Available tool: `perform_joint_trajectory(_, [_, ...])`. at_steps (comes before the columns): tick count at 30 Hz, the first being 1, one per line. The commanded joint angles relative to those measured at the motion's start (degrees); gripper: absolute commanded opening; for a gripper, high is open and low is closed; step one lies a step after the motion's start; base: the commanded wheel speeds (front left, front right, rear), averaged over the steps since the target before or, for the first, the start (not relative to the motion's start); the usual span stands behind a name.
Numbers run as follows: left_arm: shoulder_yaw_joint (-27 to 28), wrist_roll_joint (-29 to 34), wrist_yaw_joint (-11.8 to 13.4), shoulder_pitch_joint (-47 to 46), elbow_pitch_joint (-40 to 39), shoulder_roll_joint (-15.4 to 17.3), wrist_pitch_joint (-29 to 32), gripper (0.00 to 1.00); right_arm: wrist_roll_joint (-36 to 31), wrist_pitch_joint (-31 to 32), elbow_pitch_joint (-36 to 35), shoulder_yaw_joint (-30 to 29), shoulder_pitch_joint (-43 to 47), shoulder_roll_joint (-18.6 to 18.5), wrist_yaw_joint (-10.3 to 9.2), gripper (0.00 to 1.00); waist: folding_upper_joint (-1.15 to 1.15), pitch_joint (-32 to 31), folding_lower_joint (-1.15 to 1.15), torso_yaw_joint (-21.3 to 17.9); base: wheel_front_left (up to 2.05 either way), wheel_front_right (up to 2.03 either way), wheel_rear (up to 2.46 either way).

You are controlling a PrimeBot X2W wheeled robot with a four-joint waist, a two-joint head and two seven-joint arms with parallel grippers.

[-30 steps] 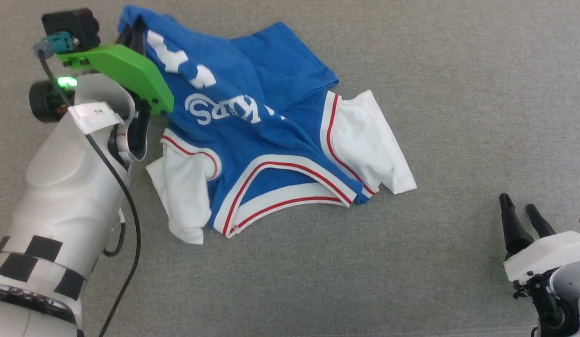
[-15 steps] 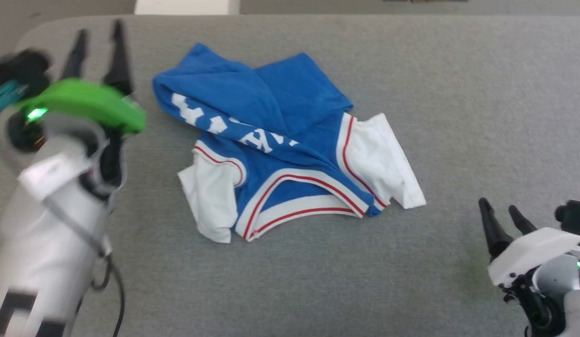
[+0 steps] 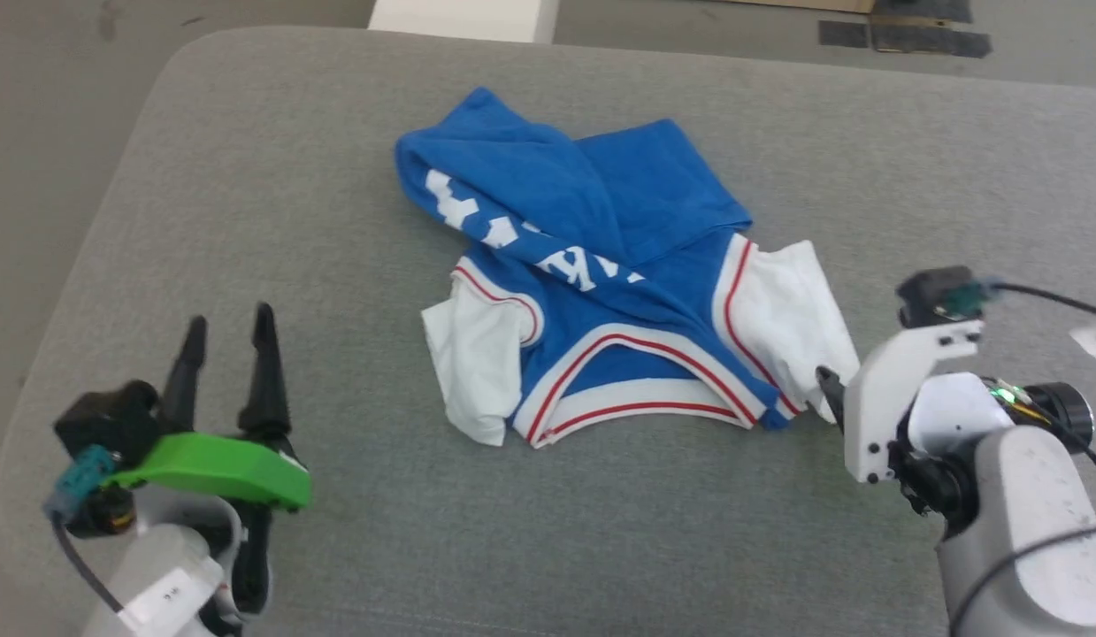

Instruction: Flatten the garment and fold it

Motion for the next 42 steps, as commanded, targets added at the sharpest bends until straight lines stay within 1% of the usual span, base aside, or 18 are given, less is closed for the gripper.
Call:
perform_joint_trajectory(1, [-0.4,-0.1,-0.4,0.8,0.3,-0.6,0.6,1.00,-2.3,2.6,0.4,0.4,-1.2,0.0,-0.09,1.00,0.00,0.6,0.00,1.8,0.00,0.00,0.00])
perform_joint_trajectory(4, [-1.2,-0.2,-0.5,1.0,0.8,-0.8,1.6,1.00,-5.5,7.9,1.1,1.2,-2.2,0.0,-0.09,1.00,0.00,1.0,0.00,2.9,0.00,0.00,0.00])
perform_joint_trajectory(10, [-2.9,0.5,-0.7,-0.1,1.1,-1.3,2.2,1.00,-9.8,13.8,2.6,1.1,-2.4,0.0,-0.09,1.00,0.00,2.1,0.00,4.7,0.00,0.00,0.00])
perform_joint_trajectory(15, [-3.8,0.4,-1.0,-0.6,1.4,-2.1,2.1,1.00,-9.0,16.4,4.1,1.4,-1.2,0.0,-0.09,1.00,0.00,2.7,0.00,5.2,0.00,0.00,0.00])
perform_joint_trajectory(16, [-3.8,0.4,-1.0,-0.6,1.5,-2.1,2.0,1.00,-8.6,16.5,4.2,1.1,-1.0,0.0,-0.09,0.96,0.00,2.8,0.00,5.1,0.00,0.00,0.00])
perform_joint_trajectory(17, [-3.8,0.4,-1.1,-0.6,1.6,-2.2,1.9,1.00,-8.3,16.5,4.1,0.9,-0.9,0.0,-0.09,0.27,0.00,2.9,0.00,5.0,0.00,0.00,0.00])
perform_joint_trajectory(18, [-3.8,0.3,-1.1,-0.6,1.7,-2.2,1.9,1.00,-8.3,16.0,3.8,0.9,-1.0,0.0,-0.09,0.00,0.00,2.9,0.00,4.8,0.00,0.00,0.00])
perform_joint_trajectory(22, [-3.7,0.1,-1.1,-0.4,1.9,-2.0,1.8,1.00,-7.5,13.3,2.4,-0.7,-2.0,0.0,-0.09,0.00,0.00,2.6,0.00,3.8,0.00,0.00,0.00])
perform_joint_trajectory(24, [-3.8,0.1,-1.2,-0.5,1.9,-2.0,1.8,1.00,-8.2,12.2,1.1,-2.7,-2.4,-0.2,-0.09,0.00,0.00,2.4,0.00,3.5,0.00,0.00,0.00])
perform_joint_trajectory(26, [-4.0,0.0,-1.1,-0.6,1.7,-2.0,2.0,1.00,-9.0,12.1,-0.3,-5.5,-2.4,-1.3,-0.09,0.00,0.00,2.2,0.00,3.2,0.00,0.00,0.00])
perform_joint_trajectory(31, [-4.6,-0.1,-1.3,-1.1,1.3,-2.0,2.6,1.00,-11.9,12.5,-4.2,-15.5,-1.7,-6.3,-0.09,0.00,0.00,1.8,0.00,2.9,0.00,0.00,0.00])
perform_joint_trajectory(33, [-4.9,-0.2,-1.4,-1.1,1.1,-2.1,2.9,1.00,-12.9,12.6,-5.8,-18.9,-1.4,-6.9,-0.09,0.00,0.00,1.6,0.00,2.8,0.00,0.00,0.00])
perform_joint_trajectory(35, [-5.4,-0.5,-1.7,-1.0,1.0,-2.0,3.8,1.00,-14.8,10.8,-7.2,-24.1,-1.6,-7.9,-0.09,0.00,0.00,1.4,0.00,2.5,0.00,0.00,0.00])
perform_joint_trajectory(36, [-5.5,-0.5,-1.7,-1.0,1.1,-1.9,4.0,1.00,-15.8,9.8,-8.1,-25.3,-1.8,-7.4,-0.09,0.00,0.00,1.2,0.00,2.5,0.00,0.00,0.00])
perform_joint_trajectory(37, [-5.7,-0.7,-1.7,-0.9,1.1,-1.9,4.4,1.00,-16.8,8.9,-8.9,-26.7,-1.8,-6.4,-0.09,0.23,0.00,1.0,0.00,2.4,0.00,0.00,0.00])
perform_joint_trajectory(38, [-5.9,-0.7,-1.8,-0.9,1.1,-1.9,4.7,1.00,-17.5,8.5,-9.4,-27.5,-1.7,-5.7,-0.09,1.00,0.00,0.8,0.00,2.3,0.00,0.00,0.00])
perform_joint_trajectory(40, [-6.3,-0.9,-1.9,-0.8,1.2,-1.8,5.5,1.00,-17.9,7.4,-10.1,-28.3,-1.5,-4.2,-0.09,1.00,0.00,0.2,0.00,2.1,0.00,0.00,0.00])
perform_joint_trajectory(42, [-6.7,-1.4,-2.0,-0.6,1.2,-2.0,6.6,1.00,-16.6,6.2,-10.7,-28.4,-1.5,-2.9,-0.09,1.00,0.00,-0.3,0.00,1.9,0.00,0.00,0.00])
